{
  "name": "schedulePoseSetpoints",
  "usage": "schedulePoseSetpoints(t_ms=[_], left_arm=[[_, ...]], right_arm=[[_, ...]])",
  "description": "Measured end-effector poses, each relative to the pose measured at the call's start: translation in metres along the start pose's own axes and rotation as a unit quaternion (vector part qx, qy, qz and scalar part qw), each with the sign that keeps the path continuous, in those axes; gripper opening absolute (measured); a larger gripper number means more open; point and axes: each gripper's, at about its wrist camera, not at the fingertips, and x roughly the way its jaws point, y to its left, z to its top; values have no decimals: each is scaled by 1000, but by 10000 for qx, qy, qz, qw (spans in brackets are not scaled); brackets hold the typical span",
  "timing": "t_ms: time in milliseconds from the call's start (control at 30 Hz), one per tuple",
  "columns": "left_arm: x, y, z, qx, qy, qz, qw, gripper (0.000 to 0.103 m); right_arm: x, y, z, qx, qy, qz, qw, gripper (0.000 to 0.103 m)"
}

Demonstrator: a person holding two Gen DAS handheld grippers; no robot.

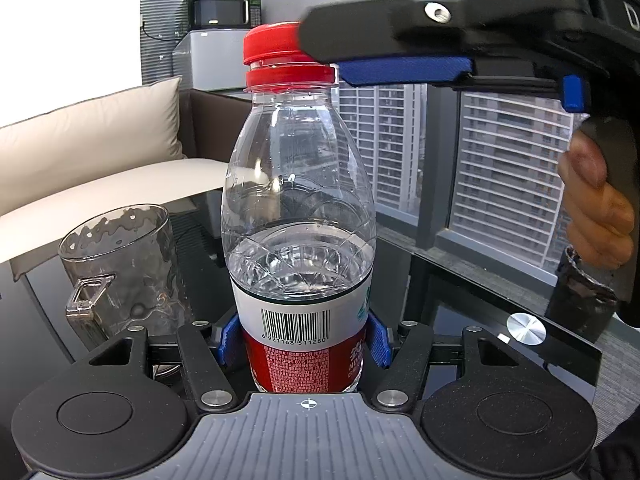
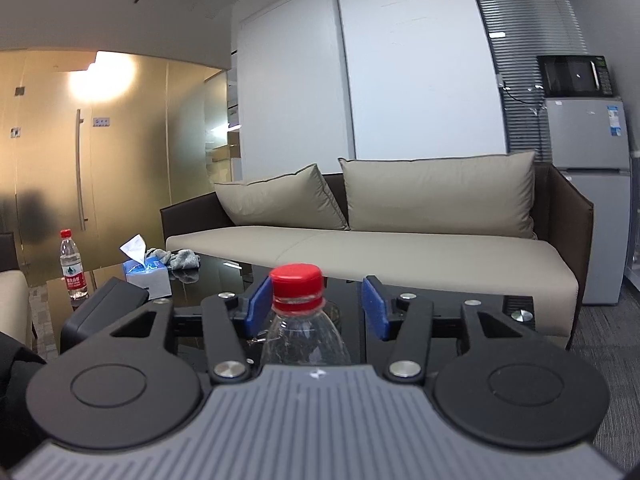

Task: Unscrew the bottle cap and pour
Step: 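Lift the loosened red cap off the bottle neck with the right tool while the left tool holds the bottle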

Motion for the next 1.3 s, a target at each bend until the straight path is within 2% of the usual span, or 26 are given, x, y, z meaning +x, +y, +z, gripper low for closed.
schedulePoseSetpoints(t_ms=[200, 400, 833, 1100, 1167, 1300], left_arm=[[-1, 0, -1, 5, 1, 9, 10000, 57], [0, -2, -1, 10, 3, 9, 10000, 57], [-2, -3, -2, 24, -1, 5, 10000, 57], [-2, -1, -2, 28, 2, 2, 10000, 57], [-1, -1, -3, 29, 3, -2, 10000, 57], [-1, 0, -3, 30, 5, -4, 10000, 57]], right_arm=[[-7, 8, 1, -6, -174, 48, 9998, 53], [4, 13, -1, -189, -48, -149, 9997, 53], [-11, 1, -1, 144, -170, -107, 9997, 55], [1, 20, 3, -339, -186, -265, 9989, 55], [3, 22, 3, -396, -204, -311, 9985, 54], [7, 25, 4, -471, -175, -326, 9982, 44]])
